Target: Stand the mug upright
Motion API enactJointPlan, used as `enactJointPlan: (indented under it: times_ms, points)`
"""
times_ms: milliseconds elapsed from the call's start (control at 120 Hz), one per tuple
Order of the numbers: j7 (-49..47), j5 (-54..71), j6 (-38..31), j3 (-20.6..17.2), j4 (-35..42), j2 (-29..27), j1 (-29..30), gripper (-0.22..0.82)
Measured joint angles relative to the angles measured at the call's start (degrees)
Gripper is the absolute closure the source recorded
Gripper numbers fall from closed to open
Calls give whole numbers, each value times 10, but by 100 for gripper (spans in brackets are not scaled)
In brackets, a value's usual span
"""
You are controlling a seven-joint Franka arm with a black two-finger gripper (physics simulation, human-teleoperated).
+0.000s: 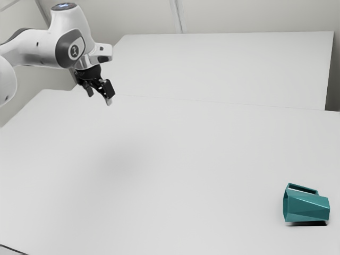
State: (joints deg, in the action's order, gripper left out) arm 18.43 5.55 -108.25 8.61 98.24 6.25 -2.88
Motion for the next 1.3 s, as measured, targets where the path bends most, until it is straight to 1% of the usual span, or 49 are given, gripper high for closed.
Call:
enactJointPlan:
  times_ms: [58,117,200,308,433,600,700,767,892,975,1108,1300]
  points:
    - [-3,0,-6,2,10,-4,-1,0]
    - [-6,-2,-13,0,29,-22,-7,0]
    - [-13,-12,-20,-3,68,-68,-33,0]
    - [-23,-67,-38,-3,120,-87,-68,0]
    - [-35,-173,-62,0,160,-75,-101,0]
    - [-49,-321,-114,12,240,-62,-155,0]
    - [-54,-399,-144,14,260,-42,-185,0]
    - [-58,-443,-163,13,265,-25,-211,0]
    - [-63,-507,-196,13,264,4,-288,0]
    - [-65,-540,-214,12,257,25,-324,0]
    - [-62,-588,-232,8,236,58,-348,0]
    - [-58,-631,-243,-2,179,104,-375,0]
